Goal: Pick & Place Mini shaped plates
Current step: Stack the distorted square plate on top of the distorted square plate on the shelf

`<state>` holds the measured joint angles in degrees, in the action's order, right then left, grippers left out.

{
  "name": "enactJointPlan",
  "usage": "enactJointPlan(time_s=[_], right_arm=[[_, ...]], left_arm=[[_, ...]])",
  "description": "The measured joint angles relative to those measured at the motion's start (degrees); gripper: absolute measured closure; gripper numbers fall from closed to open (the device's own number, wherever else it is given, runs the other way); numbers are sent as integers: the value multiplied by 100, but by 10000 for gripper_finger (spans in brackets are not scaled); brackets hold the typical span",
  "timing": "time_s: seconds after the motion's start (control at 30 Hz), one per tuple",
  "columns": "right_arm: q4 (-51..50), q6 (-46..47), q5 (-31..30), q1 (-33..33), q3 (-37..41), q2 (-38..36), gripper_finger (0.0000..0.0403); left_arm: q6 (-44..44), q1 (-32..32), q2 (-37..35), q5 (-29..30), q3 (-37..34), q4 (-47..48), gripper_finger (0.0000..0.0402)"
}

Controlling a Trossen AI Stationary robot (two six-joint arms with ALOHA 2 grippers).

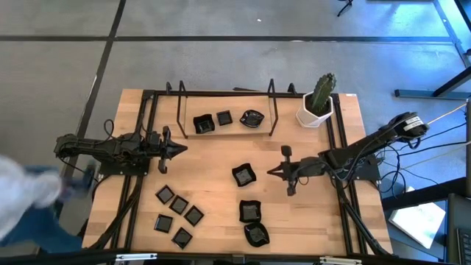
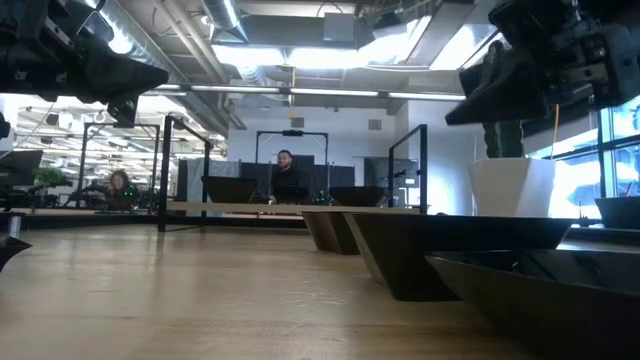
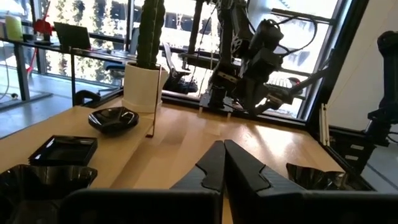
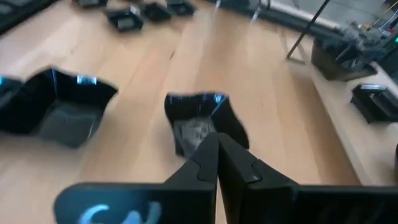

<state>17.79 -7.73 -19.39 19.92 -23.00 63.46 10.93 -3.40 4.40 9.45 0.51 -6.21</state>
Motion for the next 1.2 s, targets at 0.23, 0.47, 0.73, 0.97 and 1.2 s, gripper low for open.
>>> enactJointPlan(time_s=[0.23,0.47,0.73,0.97,1.2], right_arm=[[-642,418,304,0,0,59,397],[-693,428,310,1,0,70,397],[-696,460,303,2,0,70,397],[-696,433,292,2,0,70,397],[-696,452,292,2,0,70,397]], left_arm=[[-299,0,8,463,0,-1,397],[-4,0,339,361,0,-233,400],[-318,-490,1486,151,28,-2479,396],[-392,-1167,3288,425,879,-2720,396],[-1173,-1683,5440,248,2827,-1733,396]])
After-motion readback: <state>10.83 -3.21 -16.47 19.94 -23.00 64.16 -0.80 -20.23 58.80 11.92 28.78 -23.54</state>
